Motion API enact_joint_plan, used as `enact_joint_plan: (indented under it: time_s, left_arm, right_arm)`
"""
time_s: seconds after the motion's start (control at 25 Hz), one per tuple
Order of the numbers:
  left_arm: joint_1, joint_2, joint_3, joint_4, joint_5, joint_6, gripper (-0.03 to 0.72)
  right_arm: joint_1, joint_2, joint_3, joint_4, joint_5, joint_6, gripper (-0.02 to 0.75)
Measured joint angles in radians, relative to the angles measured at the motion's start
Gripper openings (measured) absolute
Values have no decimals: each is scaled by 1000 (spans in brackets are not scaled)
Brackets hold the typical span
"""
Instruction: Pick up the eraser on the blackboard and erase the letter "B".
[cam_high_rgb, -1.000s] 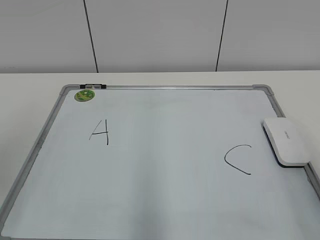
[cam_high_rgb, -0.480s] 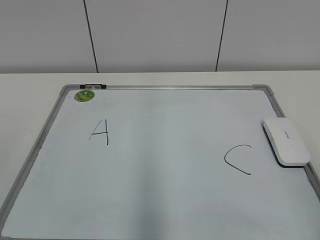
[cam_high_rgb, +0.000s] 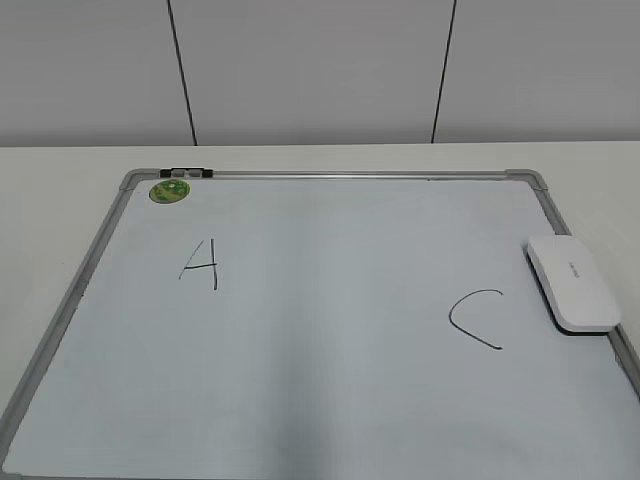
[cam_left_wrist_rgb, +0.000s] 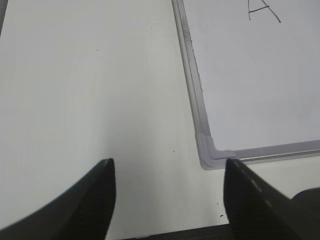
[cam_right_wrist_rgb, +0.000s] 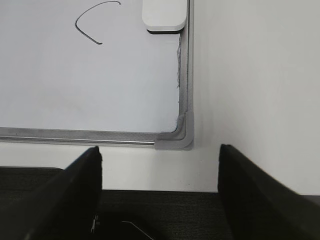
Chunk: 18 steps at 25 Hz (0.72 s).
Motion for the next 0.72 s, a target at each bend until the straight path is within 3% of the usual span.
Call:
enact_joint_plan:
  time_s: [0.72]
  left_arm:
    - [0, 0, 9, -25, 4, -2, 479]
  right_arm:
    - [0, 0, 0, -4, -5, 8, 536]
